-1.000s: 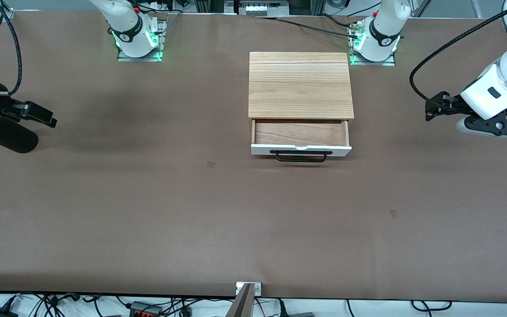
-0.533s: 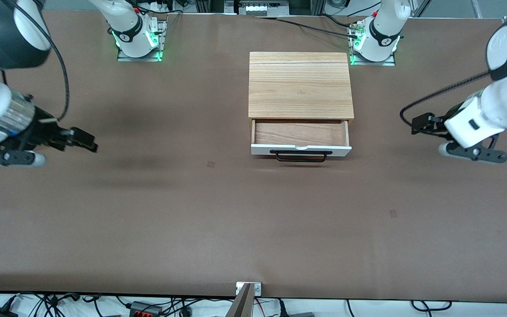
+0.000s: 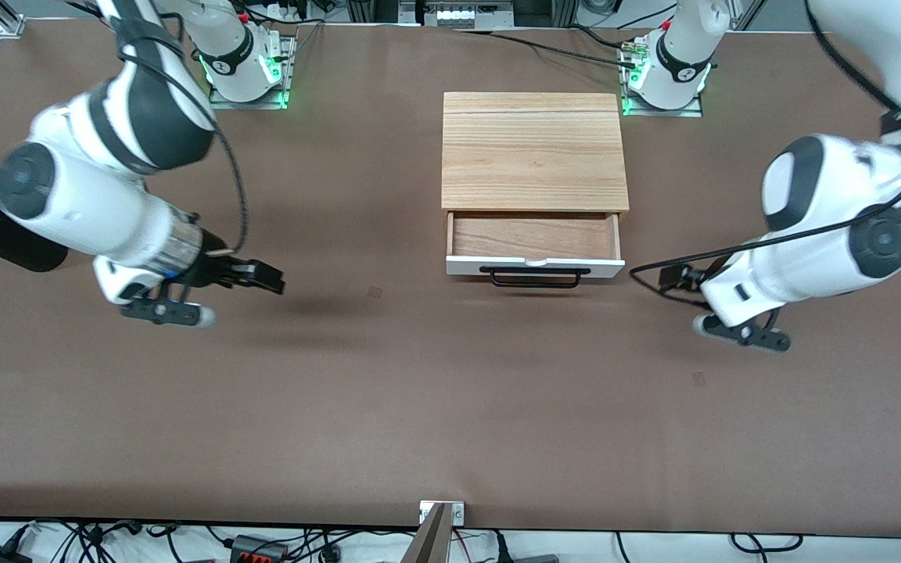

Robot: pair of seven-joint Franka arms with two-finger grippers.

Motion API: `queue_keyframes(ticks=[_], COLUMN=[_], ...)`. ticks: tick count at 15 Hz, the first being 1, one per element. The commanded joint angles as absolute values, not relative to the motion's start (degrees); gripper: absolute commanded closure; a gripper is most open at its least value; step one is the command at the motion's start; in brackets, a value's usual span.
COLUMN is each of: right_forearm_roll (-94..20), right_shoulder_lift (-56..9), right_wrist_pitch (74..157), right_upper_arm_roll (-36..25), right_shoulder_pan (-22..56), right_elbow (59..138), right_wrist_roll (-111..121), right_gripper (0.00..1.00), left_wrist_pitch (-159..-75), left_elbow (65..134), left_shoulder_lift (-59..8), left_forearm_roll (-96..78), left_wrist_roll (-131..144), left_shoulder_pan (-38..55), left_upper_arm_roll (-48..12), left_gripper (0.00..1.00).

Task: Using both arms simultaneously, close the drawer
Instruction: 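Move the left gripper and the right gripper toward the open drawer front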

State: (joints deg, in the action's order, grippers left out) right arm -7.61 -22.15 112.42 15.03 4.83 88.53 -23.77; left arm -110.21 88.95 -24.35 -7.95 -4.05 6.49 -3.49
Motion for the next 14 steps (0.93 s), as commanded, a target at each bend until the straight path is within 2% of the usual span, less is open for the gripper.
queue_keyframes(ticks=[1, 4, 14], right_forearm_roll=[-9.13, -14.40, -15.64], right_shoulder_lift=[-25.47, -28.20, -37.00], right_wrist_pitch=[115.65, 120.92, 134.03], right_upper_arm_roll=[15.38, 15.38, 15.38], right_shoulder_pan=[7.55, 10.98, 19.68], right_elbow=[87.98, 87.98, 87.80], right_wrist_roll=[-24.61, -24.52, -24.70], right_gripper=[0.00, 0.00, 0.00], left_wrist_pitch=[-117.56, -126.20, -125.51], left_elbow=[86.48, 86.48, 92.71], left_shoulder_lift=[-28.29, -30.14, -31.47], left_forearm_roll=[-13.00, -13.27, -15.21], left_wrist_roll=[-5.01, -5.01, -4.22], left_shoulder_pan=[7.11, 8.87, 10.29], left_upper_arm_roll=[-3.69, -3.69, -6.23], left_gripper=[0.00, 0.00, 0.00])
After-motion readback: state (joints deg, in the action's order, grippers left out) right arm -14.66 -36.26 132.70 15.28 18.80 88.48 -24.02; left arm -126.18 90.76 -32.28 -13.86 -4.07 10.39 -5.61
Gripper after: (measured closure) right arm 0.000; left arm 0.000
